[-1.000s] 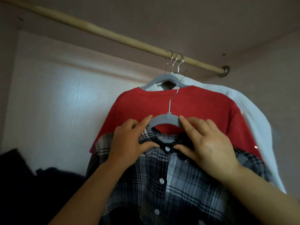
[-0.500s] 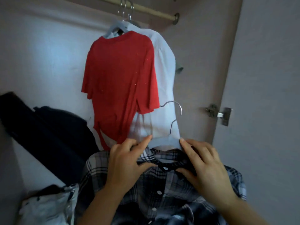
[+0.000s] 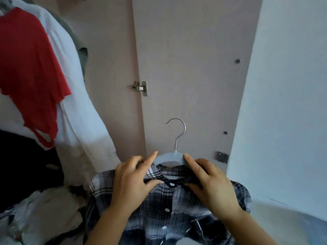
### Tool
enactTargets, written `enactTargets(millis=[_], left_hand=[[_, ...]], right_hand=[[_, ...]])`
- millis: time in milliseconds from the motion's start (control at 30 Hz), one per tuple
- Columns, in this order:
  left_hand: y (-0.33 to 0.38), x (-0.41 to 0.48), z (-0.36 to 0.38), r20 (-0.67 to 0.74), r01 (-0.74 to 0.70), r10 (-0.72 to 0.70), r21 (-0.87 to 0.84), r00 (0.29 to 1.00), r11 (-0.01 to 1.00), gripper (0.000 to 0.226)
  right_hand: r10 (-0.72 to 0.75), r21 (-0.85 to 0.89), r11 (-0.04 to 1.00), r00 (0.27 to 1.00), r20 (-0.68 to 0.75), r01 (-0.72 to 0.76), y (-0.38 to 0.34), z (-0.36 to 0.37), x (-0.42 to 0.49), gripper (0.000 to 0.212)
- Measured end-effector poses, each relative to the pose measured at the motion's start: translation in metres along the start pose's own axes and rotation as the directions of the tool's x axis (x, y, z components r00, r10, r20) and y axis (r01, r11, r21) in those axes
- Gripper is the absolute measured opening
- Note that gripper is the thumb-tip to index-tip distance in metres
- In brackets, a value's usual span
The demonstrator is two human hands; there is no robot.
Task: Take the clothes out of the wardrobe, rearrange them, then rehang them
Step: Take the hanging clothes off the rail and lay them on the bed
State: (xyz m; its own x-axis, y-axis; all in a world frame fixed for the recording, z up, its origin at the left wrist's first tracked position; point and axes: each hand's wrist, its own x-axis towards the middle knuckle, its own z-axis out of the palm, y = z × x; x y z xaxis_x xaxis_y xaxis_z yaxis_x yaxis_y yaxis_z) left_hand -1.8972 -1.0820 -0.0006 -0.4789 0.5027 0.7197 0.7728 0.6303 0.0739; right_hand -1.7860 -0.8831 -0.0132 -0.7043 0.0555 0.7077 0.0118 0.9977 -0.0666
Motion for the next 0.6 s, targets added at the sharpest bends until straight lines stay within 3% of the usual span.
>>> enactTargets(millis=[100,300,600], left_hand=[[0.046,-0.017,0.000,0.024,-0.085,0.088,-0.112,0.996,0.990,0.078],[0.154,-0.068,-0.002,0.036,-0.249,0.282,-0.375,0.959,0.893,0.081],[0.364,-0.125,-0.030,-0.093,-0.441,0.552,-0.716,0.829,0.542,0.080]], right_hand=[[0.109,-0.075,0.992,0.993,0.033,-0.106,0.002,-0.042,-0.055,0.084],[0.327,-0.296,0.906,0.944,0.035,-0.303,-0.003,-0.143,-0.176,0.086],[0.593,-0.575,0.609,0.795,-0.127,-0.546,-0.012,-0.319,-0.344,0.085]])
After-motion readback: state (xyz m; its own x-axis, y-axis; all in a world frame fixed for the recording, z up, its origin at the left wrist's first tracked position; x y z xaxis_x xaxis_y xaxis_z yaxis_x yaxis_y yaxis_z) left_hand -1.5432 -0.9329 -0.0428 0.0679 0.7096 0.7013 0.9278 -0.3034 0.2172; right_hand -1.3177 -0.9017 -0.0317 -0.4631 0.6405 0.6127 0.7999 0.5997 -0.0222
